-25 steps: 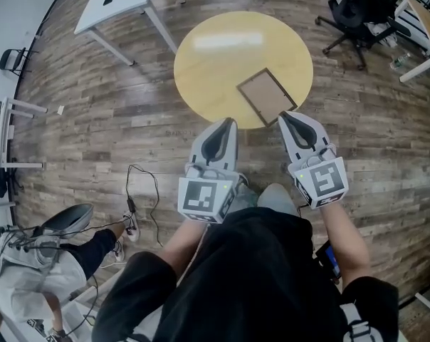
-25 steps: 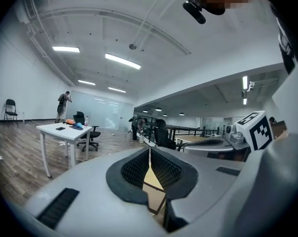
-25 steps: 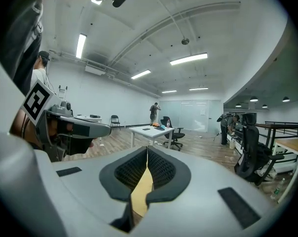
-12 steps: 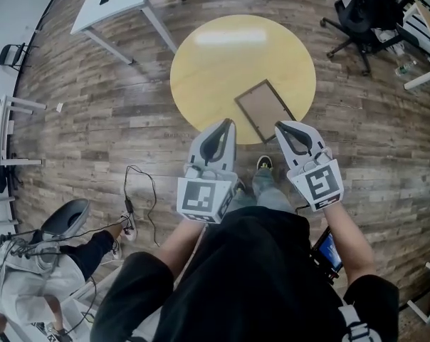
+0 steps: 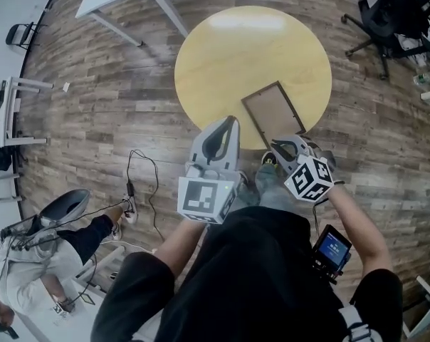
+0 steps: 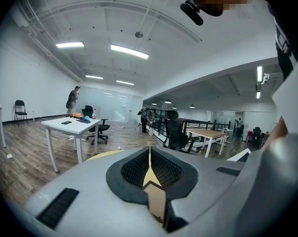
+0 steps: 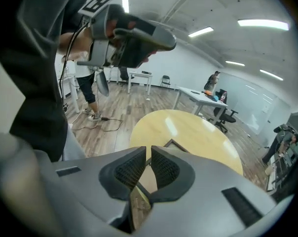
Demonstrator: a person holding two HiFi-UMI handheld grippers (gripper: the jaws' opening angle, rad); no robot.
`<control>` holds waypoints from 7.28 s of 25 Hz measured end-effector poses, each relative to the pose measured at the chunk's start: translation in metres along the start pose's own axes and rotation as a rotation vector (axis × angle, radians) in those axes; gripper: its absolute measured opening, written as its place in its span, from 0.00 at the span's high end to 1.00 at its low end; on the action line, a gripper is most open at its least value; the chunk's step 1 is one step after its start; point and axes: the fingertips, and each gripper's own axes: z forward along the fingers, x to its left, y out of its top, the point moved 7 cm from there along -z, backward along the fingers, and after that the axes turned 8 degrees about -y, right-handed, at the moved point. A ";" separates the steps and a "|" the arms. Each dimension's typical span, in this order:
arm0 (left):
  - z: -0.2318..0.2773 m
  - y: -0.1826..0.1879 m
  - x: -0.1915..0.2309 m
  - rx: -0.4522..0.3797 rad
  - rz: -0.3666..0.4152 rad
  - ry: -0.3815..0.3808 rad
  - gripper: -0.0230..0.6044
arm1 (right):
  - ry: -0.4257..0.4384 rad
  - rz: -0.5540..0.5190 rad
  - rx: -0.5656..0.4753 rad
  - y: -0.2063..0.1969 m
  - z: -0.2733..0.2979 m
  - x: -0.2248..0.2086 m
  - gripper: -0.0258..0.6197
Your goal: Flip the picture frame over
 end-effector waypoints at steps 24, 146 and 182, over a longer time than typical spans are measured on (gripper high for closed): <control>-0.016 -0.047 0.030 0.102 -0.060 0.059 0.92 | -0.104 -0.474 0.166 -0.074 0.097 0.078 0.69; -0.094 -0.005 0.021 -0.064 0.035 -0.050 0.92 | -0.539 0.836 -0.091 -0.018 -0.032 0.005 0.70; -0.096 0.041 -0.032 -0.115 0.053 -0.169 0.92 | -0.614 0.399 -0.539 0.154 -0.165 0.006 0.93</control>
